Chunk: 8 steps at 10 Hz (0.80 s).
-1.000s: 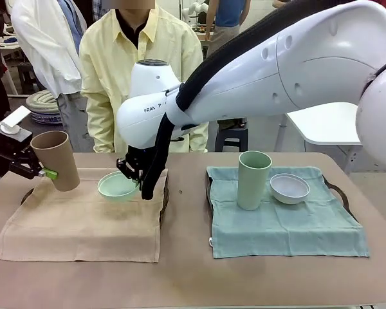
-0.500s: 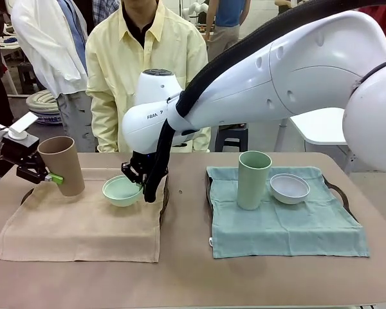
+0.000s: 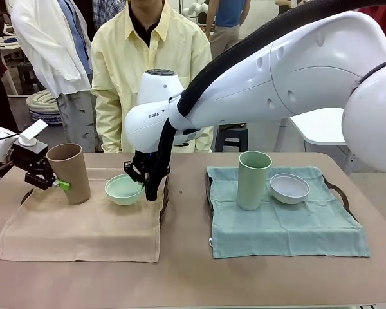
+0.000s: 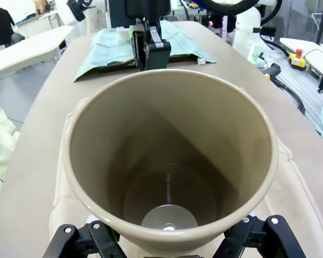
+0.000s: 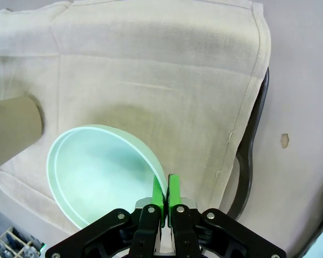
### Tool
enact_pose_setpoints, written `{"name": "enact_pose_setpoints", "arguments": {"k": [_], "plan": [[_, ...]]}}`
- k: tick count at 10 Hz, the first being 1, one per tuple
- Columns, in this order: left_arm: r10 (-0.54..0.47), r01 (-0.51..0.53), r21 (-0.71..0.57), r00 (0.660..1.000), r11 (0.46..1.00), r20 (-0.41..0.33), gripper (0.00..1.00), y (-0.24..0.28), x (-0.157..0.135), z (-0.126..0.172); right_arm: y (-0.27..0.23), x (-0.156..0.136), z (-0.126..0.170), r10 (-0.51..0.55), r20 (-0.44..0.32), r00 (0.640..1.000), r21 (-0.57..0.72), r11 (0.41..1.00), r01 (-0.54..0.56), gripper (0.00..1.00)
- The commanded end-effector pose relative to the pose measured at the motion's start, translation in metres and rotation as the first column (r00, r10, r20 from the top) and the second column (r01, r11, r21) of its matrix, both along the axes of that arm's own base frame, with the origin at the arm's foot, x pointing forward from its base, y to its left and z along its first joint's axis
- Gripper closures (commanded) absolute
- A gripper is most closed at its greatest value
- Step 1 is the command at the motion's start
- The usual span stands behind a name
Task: Set up a tray with a mat and arrange the tableware.
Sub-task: Place the Picnic Bowl and Reusable plastic cup back onto the Handle tray in front of the human's position.
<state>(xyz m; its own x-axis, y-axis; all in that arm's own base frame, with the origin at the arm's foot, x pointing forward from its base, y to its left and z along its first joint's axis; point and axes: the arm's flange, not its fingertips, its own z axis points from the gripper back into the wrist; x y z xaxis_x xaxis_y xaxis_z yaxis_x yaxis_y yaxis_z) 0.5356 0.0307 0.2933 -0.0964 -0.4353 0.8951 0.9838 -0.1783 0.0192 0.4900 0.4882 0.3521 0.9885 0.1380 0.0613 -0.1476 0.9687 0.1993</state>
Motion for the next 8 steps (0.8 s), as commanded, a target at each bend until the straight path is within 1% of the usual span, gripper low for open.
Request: {"name": "enact_pose_setpoints", "arguments": {"k": [1, 2, 3, 4, 5, 7, 8], "plan": [[-0.001, 0.001, -0.009, 1.000, 1.000, 0.021, 0.15, -0.0029, 0.0029, -0.0014, -0.0067, -0.0015, -0.0071, 0.009, -0.007, 1.000, 0.018, 1.000, -0.009, 0.96], [-0.006, 0.006, -0.016, 1.000, 1.000, 0.014, 0.15, -0.0037, 0.0033, -0.0037, -0.0069, 0.0000, -0.0108, 0.007, -0.013, 1.000, 0.007, 1.000, -0.007, 0.96], [-0.009, 0.009, -0.019, 1.000, 1.000, 0.014, 0.00, -0.0039, 0.0033, -0.0032, -0.0074, 0.0007, -0.0119, 0.008, -0.017, 1.000, 0.007, 1.000, -0.008, 0.55], [-0.013, 0.013, -0.021, 1.000, 1.000, 0.011, 0.00, -0.0035, 0.0032, -0.0032, -0.0081, 0.0011, -0.0124, 0.010, -0.015, 1.000, 0.000, 1.000, -0.010, 0.38], [-0.017, 0.017, -0.021, 1.000, 1.000, 0.007, 0.00, -0.0029, 0.0030, -0.0028, -0.0083, 0.0013, -0.0127, 0.010, -0.015, 1.000, -0.002, 1.000, -0.010, 0.00], [-0.019, 0.019, -0.012, 1.000, 1.000, -0.005, 0.00, -0.0033, 0.0025, -0.0024, -0.0091, 0.0009, -0.0129, 0.006, -0.018, 1.000, -0.007, 1.000, -0.006, 0.00], [-0.016, 0.016, 0.013, 1.000, 1.000, -0.015, 0.00, -0.0002, 0.0018, 0.0001, -0.0099, -0.0024, -0.0061, 0.005, -0.011, 1.000, -0.031, 0.999, -0.005, 0.14]]}}
